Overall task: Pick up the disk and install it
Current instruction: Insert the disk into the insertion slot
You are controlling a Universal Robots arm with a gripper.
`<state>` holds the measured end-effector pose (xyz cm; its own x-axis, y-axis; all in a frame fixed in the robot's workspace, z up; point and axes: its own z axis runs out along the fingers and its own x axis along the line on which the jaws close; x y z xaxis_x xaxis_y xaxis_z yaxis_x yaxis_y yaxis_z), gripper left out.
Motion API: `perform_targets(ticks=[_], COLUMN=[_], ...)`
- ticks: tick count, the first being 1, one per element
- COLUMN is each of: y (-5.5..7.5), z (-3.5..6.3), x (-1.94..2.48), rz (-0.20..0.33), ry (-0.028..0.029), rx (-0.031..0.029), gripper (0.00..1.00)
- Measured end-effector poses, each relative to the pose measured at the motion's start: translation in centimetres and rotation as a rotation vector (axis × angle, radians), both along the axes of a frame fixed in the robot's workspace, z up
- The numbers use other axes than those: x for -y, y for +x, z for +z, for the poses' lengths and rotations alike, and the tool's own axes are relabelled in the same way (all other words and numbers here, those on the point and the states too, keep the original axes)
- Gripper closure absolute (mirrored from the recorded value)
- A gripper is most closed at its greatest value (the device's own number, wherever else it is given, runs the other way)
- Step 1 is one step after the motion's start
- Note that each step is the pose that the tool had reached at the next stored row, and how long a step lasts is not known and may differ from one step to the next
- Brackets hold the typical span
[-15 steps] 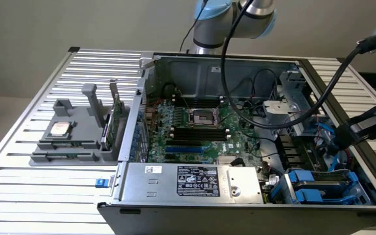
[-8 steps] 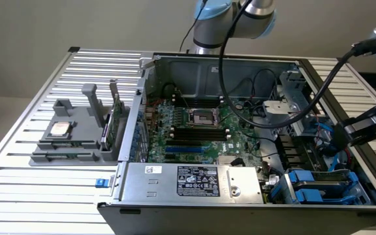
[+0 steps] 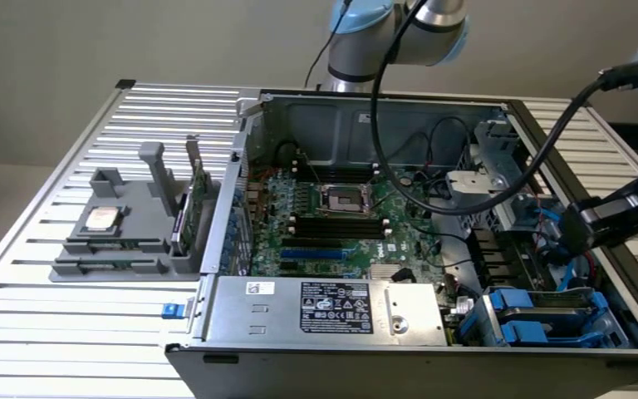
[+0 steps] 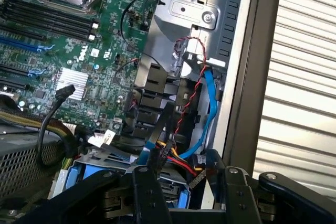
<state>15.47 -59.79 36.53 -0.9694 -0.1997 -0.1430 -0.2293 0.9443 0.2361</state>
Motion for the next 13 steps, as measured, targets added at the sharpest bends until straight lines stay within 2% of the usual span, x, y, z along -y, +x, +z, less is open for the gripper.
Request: perform_targets(ticks=[3, 5, 8, 13], y=[0.0, 0.0, -0.2, -1.4], z=[0.0, 0.0, 0.01, 0.01], x=[0.01, 0.01, 0.04, 0.26], rz=[-0.021, -0.035, -0.047, -0.049], ry=[0.0005, 0.0005, 0.0004, 0.0004], rx=[-0.0063, -0.0082, -0.0094, -0.0094], gripper=[0.52, 0.52, 0.52, 0.52])
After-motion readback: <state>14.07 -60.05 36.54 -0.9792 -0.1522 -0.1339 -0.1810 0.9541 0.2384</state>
